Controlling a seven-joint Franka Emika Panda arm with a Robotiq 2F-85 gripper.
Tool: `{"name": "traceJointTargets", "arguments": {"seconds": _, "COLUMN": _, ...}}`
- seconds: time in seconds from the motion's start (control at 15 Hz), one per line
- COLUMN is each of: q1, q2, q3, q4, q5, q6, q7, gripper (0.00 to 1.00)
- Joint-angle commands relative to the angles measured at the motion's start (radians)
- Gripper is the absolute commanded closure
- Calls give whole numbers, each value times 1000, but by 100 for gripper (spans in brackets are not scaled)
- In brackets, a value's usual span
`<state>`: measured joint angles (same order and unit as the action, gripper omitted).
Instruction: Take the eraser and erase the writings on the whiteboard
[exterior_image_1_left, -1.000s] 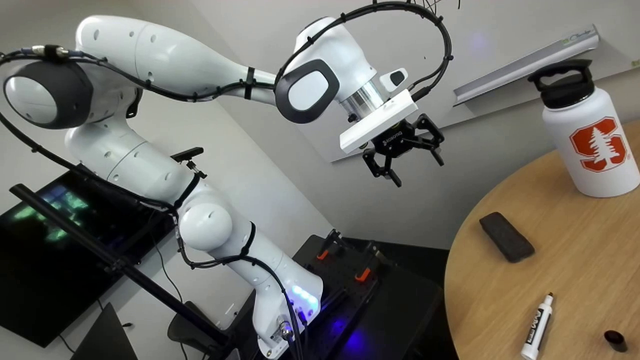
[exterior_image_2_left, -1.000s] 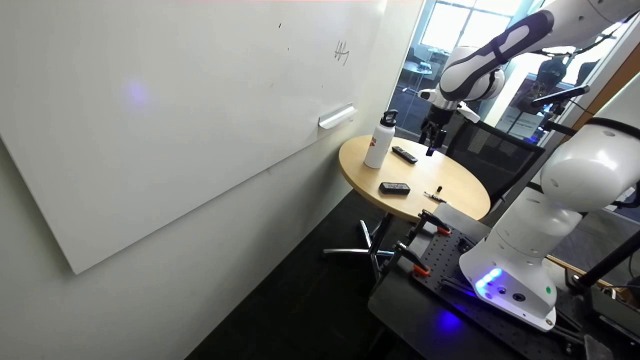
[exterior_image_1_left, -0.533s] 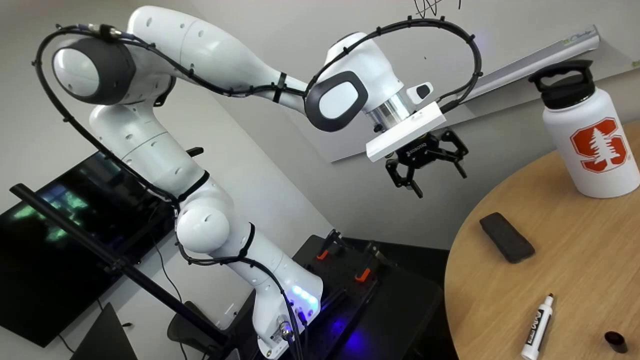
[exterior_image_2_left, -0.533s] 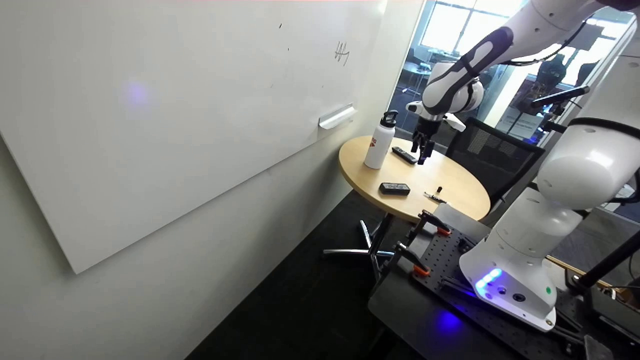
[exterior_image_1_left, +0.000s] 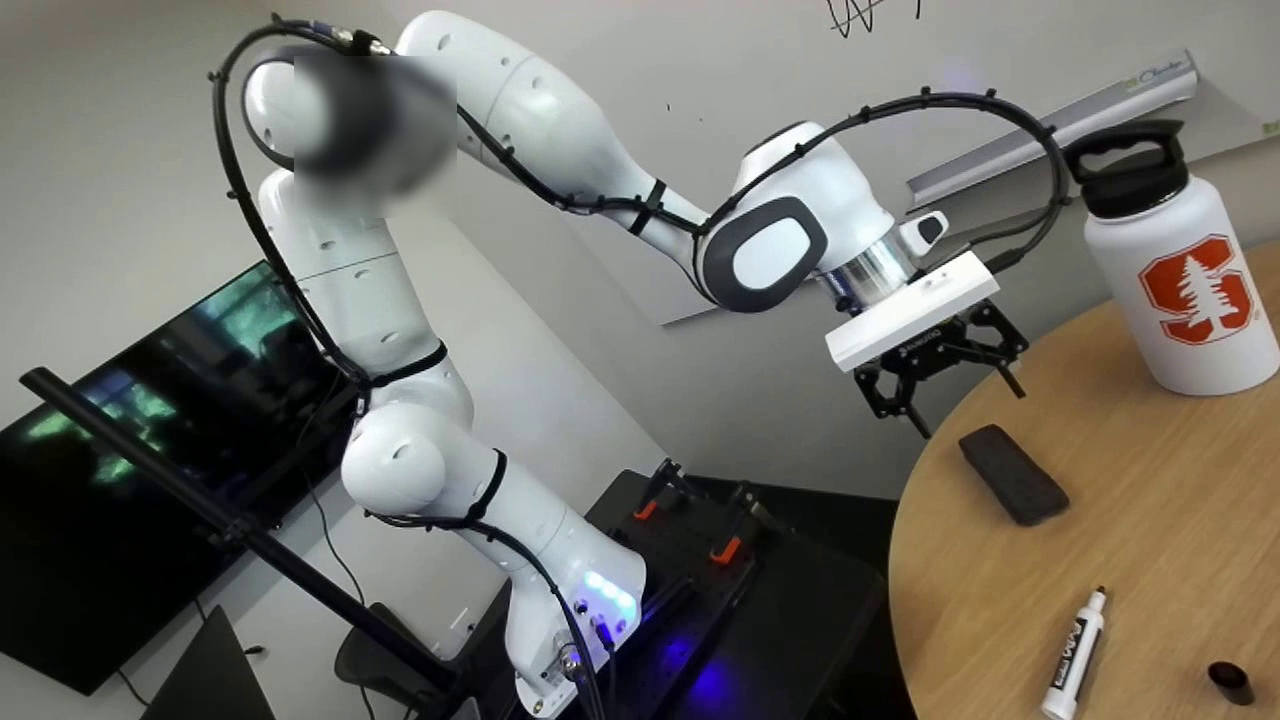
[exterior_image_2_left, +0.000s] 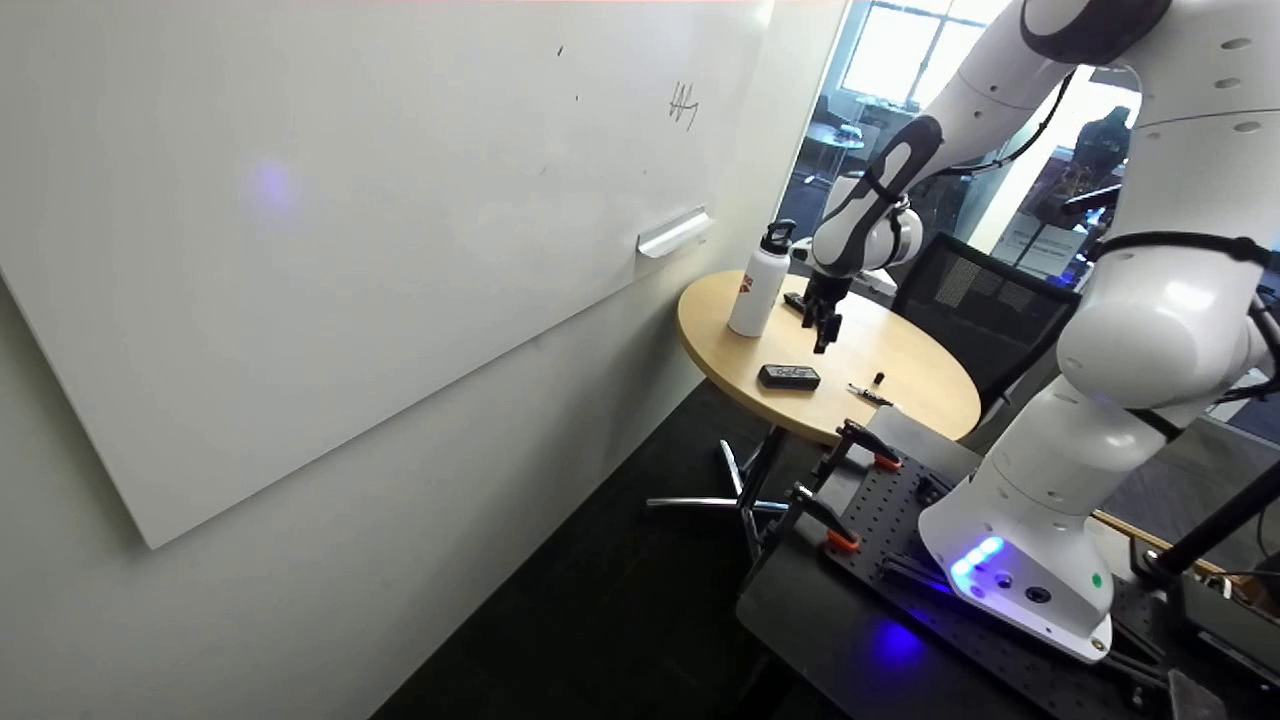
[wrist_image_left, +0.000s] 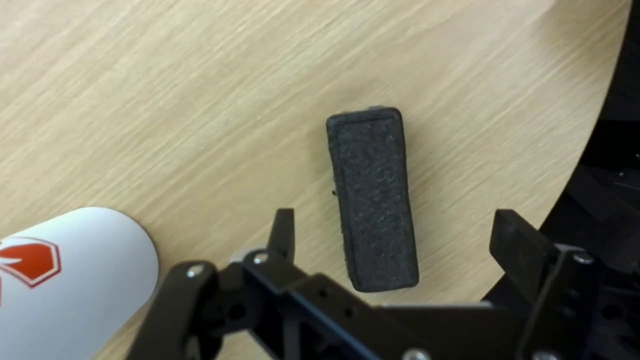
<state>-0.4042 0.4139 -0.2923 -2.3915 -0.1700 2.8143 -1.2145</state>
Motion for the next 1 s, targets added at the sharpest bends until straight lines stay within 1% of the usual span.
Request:
{"name": "traceJointTargets", "arguments": {"seconds": 0.0, "q1": -107, "q2": 74, "q3": 87, "q4": 94, "q5": 21, "q6": -35, "q7": -87, "gripper": 0}}
{"name": "traceJointTargets", "arguments": {"seconds": 0.07, "q1": -65, "q2": 44, "q3": 51, "q4": 43, "q5": -13, "q6": -6, "q7": -25, "gripper": 0}}
{"name": "traceJointTargets", "arguments": {"seconds": 0.13, "q1": -76, "q2": 56, "q3": 58, "q4": 53, "q5": -13, "q6": -6, "q7": -30, "gripper": 0}}
{"name": "traceJointTargets", "arguments": {"seconds": 0.47, "q1": -74, "q2": 62, "q3": 57, "q4": 53, "q5": -15, "q6": -6, "q7": -28, "gripper": 0}}
{"name": "traceJointTargets", "arguments": {"seconds": 0.53, "q1": -78, "q2": 72, "q3": 65, "q4": 49, "q5": -8, "q6": 29, "q7": -25, "gripper": 0}}
{"name": "traceJointTargets", "arguments": {"seconds": 0.93, "q1": -118, "q2": 107, "q3": 119, "q4": 49, "q5": 10, "q6": 82, "q7": -46, "gripper": 0}}
